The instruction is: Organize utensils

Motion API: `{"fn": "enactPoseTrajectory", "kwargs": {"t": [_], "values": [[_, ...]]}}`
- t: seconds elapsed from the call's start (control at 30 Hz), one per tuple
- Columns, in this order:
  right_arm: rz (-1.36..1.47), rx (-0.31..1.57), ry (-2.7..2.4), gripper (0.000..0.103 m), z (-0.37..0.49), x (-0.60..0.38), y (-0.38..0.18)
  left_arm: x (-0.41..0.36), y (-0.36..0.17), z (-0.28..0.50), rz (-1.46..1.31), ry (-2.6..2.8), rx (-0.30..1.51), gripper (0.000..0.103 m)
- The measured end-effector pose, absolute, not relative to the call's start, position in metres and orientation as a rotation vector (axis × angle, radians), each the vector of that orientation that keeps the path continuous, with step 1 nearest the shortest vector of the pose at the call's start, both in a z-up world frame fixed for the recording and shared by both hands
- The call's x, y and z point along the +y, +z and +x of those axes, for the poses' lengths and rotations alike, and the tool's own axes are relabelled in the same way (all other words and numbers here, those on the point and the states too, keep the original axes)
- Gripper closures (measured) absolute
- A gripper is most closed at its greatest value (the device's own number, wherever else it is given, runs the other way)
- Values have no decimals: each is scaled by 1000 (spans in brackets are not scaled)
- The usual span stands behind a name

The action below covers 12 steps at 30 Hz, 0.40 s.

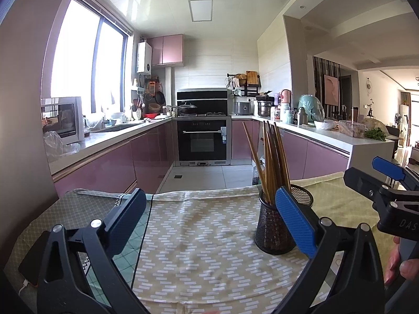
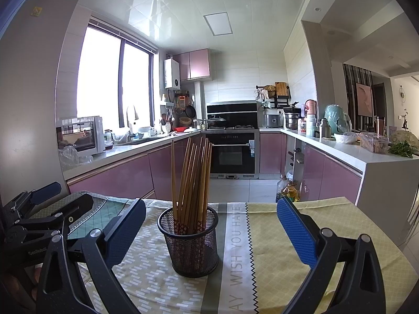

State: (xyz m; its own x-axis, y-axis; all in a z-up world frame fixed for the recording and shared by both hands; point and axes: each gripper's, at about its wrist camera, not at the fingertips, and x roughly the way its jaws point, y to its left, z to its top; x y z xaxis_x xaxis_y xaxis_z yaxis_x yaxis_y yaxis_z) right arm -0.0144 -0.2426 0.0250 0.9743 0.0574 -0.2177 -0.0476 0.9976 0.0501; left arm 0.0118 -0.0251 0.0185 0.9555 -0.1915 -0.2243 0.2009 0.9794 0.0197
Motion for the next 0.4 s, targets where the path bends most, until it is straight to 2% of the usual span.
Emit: {"fn": "enactPoseTrajectory", "kwargs": {"t": [0.3, 0.4], "values": [[33, 265, 27, 6, -11, -258, 21, -24, 14, 26, 45, -185, 292, 6], [30, 393, -36, 6, 6, -285, 7, -16, 8, 37, 40, -173, 347, 6]]}}
